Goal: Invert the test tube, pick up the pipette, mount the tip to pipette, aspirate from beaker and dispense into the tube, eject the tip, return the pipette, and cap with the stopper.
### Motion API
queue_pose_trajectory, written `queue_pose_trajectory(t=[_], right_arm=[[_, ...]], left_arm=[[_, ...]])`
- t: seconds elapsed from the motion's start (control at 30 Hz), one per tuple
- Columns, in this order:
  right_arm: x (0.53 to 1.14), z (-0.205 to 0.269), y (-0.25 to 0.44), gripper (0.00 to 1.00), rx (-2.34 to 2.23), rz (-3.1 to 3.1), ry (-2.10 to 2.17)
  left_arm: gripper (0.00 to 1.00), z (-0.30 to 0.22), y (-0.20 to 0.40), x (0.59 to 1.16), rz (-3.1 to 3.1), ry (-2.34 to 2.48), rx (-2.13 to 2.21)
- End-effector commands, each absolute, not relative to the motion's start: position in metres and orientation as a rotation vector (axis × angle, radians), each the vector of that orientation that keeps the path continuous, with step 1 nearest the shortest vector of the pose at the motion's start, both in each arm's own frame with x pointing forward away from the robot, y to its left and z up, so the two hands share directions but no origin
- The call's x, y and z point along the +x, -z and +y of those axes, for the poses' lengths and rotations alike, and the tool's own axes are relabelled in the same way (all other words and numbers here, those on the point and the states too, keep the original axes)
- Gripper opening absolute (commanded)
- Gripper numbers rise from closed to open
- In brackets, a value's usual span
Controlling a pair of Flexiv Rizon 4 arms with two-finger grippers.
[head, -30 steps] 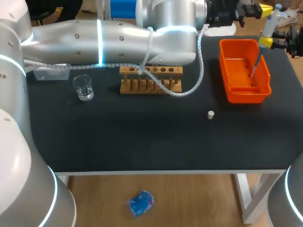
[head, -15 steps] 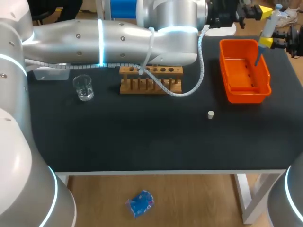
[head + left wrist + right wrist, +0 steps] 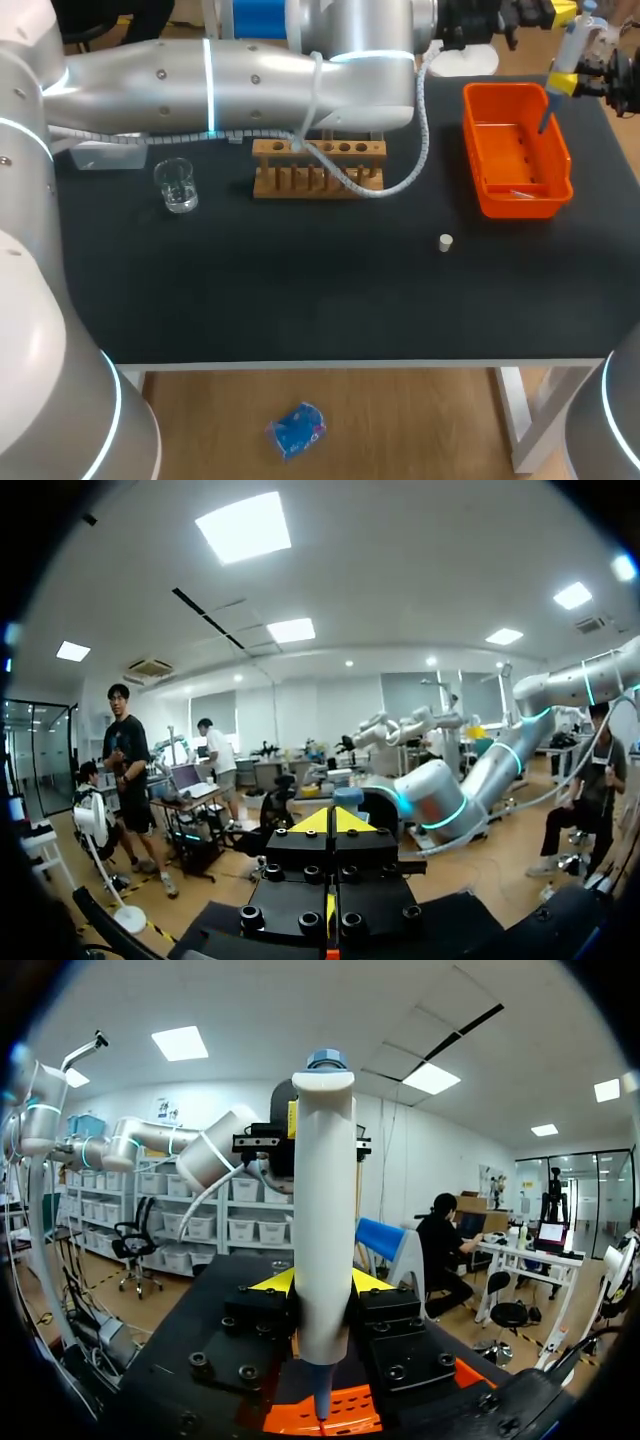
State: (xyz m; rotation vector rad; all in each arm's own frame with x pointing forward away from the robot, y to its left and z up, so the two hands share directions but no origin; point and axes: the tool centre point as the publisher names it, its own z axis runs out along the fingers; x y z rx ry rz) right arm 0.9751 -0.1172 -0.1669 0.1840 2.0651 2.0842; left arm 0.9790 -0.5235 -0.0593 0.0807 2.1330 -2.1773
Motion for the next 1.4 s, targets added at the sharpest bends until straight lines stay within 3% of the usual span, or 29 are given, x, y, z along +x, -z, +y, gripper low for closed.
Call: queue_pose_trajectory(t=[0.03,0.3,0.33,0.43,0.47,0.5,0.53,1.4], right_arm=[[0.975,-0.118,0.166,0.00,0.183,2.071,-2.082],[0.975,-0.118,0.166,0.00,0.183,2.071,-2.082],[0.975,-0.118,0.166,0.00,0.183,2.071,-2.082],[0.975,-0.118,0.166,0.00,0.183,2.071,-2.082],[0.975,-0.118,0.166,0.00,0.183,2.071,-2.082],[0.975,-0.117,0.164,0.00,0.177,2.071,-2.082],[0.974,-0.117,0.163,0.00,0.171,2.072,-2.082],[0.942,-0.081,0.110,0.00,-0.077,2.086,-2.080]], left_arm=[[0.00,-0.516,0.045,0.979,2.154,2.155,0.087],[0.00,-0.499,0.025,0.983,2.125,2.146,0.079],[0.04,-0.496,0.024,0.984,2.120,2.147,0.073],[0.29,-0.486,0.023,0.983,2.117,2.136,0.057],[0.47,-0.483,0.022,0.982,2.114,2.135,0.048],[0.80,-0.480,0.022,0.982,2.114,2.134,0.044],[1.00,-0.477,0.022,0.982,2.118,2.131,0.037],[1.00,-0.402,0.038,0.961,2.135,2.048,-0.184]])
